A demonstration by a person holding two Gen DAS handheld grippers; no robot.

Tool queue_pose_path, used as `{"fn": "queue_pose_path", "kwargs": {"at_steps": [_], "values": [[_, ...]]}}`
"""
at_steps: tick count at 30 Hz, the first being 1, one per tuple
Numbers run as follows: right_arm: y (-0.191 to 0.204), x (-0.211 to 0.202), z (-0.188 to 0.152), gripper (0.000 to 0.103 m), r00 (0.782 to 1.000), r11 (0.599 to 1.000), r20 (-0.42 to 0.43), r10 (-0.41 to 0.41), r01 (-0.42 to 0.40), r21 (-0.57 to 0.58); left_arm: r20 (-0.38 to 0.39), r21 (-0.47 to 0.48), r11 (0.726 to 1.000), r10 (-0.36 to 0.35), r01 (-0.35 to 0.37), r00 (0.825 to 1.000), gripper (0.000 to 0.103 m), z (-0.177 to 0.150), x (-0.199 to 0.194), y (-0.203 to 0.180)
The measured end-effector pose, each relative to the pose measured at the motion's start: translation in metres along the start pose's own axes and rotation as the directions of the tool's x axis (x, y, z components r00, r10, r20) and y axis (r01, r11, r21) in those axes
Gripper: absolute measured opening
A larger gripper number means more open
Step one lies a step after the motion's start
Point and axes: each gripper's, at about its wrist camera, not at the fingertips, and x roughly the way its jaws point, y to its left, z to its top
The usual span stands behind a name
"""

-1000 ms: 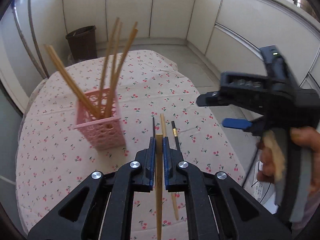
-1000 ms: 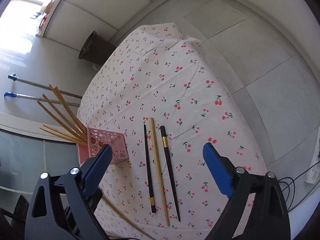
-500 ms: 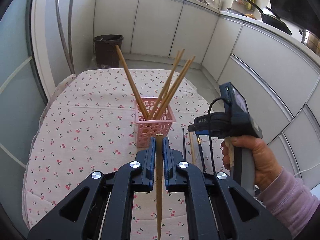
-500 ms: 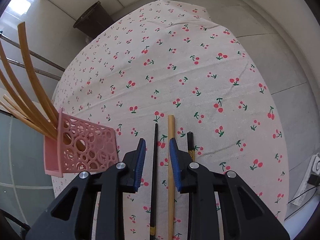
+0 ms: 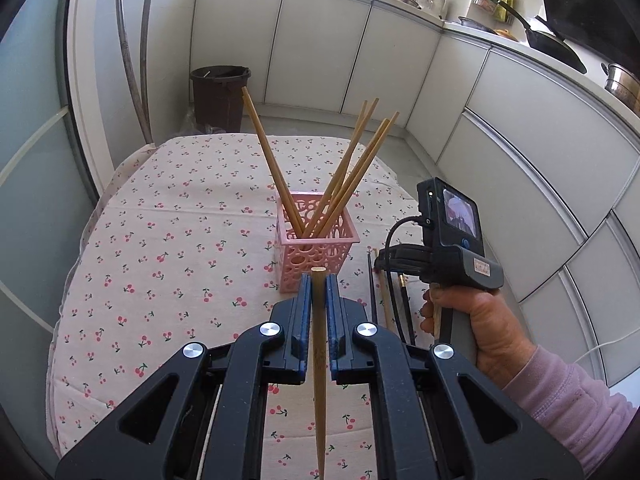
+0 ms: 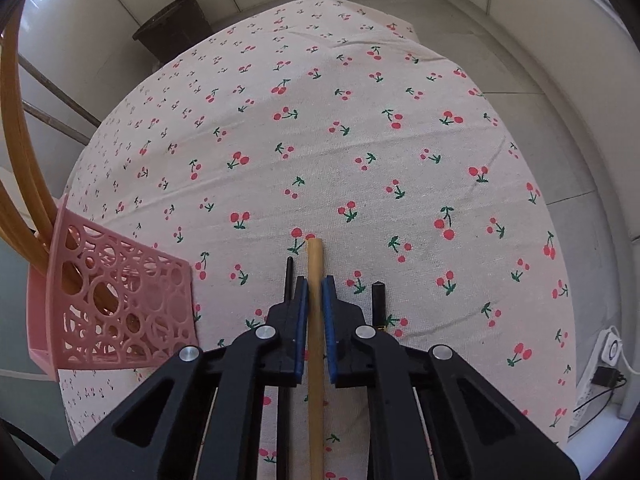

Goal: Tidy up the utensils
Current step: 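Close the right tool on the last wooden chopstick while the left tool holds its chopstick, then carry both held chopsticks up and over the pink basket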

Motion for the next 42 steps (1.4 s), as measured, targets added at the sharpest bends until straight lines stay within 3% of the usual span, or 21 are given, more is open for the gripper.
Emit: {"fn": "queue_pose_path", "kwargs": {"at_steps": [8, 14, 19, 26, 35, 40, 42], "values": [[-0.008, -0.065, -0.018, 0.008, 0.987, 0.996, 0.129, 0.091, -0.09, -0.013, 0.022, -0.01, 1.0, 0.008, -0.008, 1.0, 0.007, -0.001, -0.009, 0.007], [-0.009, -0.12, -0.042, 0.008, 0.959, 0.979, 0.197, 0.203, -0.198, -0.045, 0.059, -0.012, 1.0, 0.017, -0.017, 0.998, 0.007, -0.002, -0.022, 0.008], [-0.011, -0.171, -0.058, 0.008, 0.907, 0.951, 0.286, 0.309, -0.302, -0.068, 0.126, -0.038, 0.999, 0.012, -0.007, 0.992, 0.007, 0.002, -0.042, 0.01], [-0.017, -0.23, -0.066, 0.008, 0.838, 0.925, 0.398, 0.375, -0.367, -0.099, 0.217, -0.06, 0.998, 0.011, 0.002, 0.976, 0.007, 0.017, -0.068, 0.007], [-0.019, -0.305, -0.027, 0.008, 0.725, 0.886, 0.526, 0.444, -0.444, -0.136, 0.319, -0.068, 0.998, 0.004, 0.018, 0.948, 0.007, 0.073, -0.093, -0.002], [-0.01, -0.332, -0.007, 0.008, 0.665, 0.866, 0.572, 0.481, -0.462, -0.191, 0.403, -0.051, 0.998, 0.001, 0.022, 0.915, 0.007, 0.106, -0.108, -0.011], [-0.005, -0.337, 0.001, 0.008, 0.651, 0.865, 0.585, 0.483, -0.457, -0.206, 0.426, -0.045, 0.999, 0.004, 0.017, 0.905, 0.007, 0.116, -0.11, -0.014]]}}
